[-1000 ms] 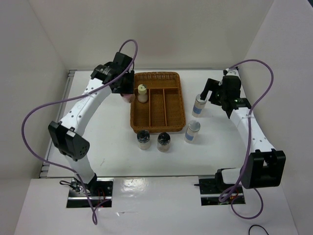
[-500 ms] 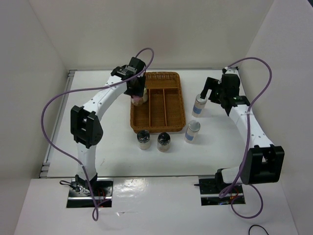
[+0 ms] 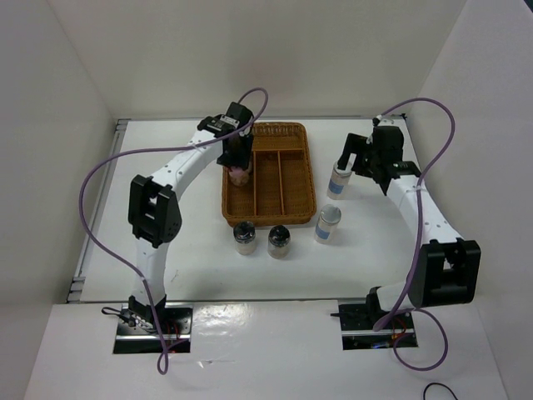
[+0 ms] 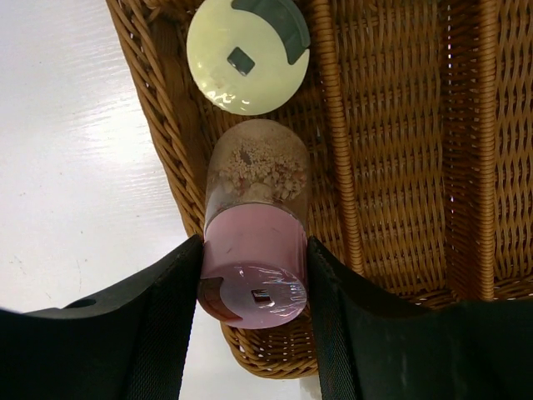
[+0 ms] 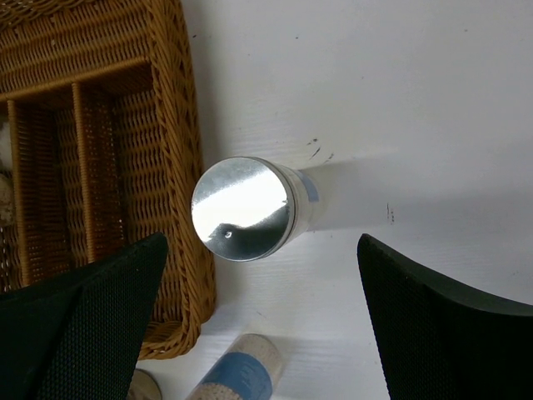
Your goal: Organize the condiment bottles
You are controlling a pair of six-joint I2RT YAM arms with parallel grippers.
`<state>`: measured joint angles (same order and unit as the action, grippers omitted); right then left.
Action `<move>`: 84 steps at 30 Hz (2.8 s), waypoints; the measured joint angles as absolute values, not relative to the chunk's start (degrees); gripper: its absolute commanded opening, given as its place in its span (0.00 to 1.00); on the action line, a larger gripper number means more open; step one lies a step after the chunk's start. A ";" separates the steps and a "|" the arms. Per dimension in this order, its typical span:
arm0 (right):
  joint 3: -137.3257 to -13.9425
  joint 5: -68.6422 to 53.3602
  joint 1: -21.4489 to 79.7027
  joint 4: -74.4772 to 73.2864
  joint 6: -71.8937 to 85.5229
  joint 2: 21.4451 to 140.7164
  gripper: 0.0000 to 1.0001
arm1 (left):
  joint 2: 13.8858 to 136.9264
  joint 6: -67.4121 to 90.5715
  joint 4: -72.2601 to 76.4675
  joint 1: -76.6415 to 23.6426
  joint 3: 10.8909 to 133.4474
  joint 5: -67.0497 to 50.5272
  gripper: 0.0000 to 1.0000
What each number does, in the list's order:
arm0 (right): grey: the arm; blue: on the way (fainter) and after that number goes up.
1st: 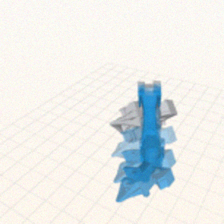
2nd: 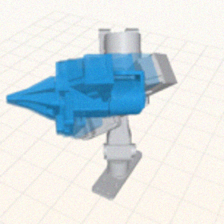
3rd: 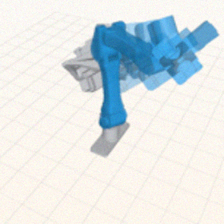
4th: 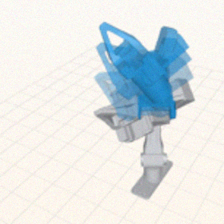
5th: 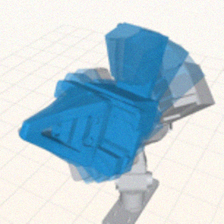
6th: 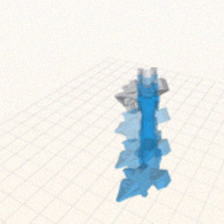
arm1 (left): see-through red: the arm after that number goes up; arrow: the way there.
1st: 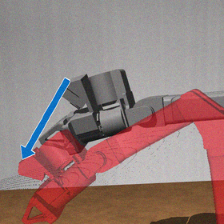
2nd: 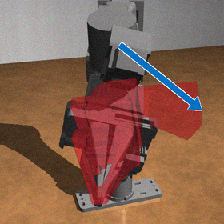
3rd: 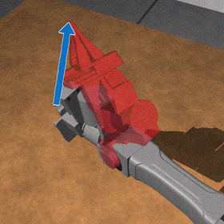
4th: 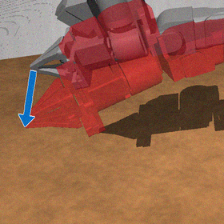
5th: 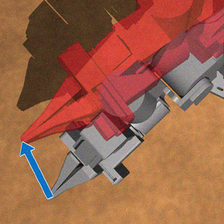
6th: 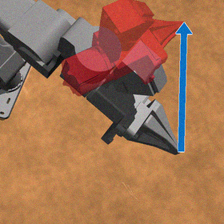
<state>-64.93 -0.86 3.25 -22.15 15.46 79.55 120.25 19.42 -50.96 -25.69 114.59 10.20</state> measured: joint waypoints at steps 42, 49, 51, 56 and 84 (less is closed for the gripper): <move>-66.48 2.46 7.20 -23.22 13.78 88.12 0.99 | 98.87 19.44 -48.95 -28.21 112.90 9.61 1.00; -68.40 4.38 8.10 -23.22 13.76 89.43 0.95 | 94.32 19.77 -48.42 -28.21 103.63 10.28 1.00; -68.97 5.26 8.67 -23.20 13.76 90.30 0.94 | 94.35 19.81 -48.45 -28.21 100.92 10.44 1.00; -69.14 7.11 10.20 -23.31 13.61 92.66 0.89 | 94.13 19.84 -48.82 -28.14 98.02 10.74 1.00; -78.65 9.89 10.70 -28.88 12.97 93.95 0.44 | 91.15 19.70 -47.48 -24.84 95.61 10.63 1.00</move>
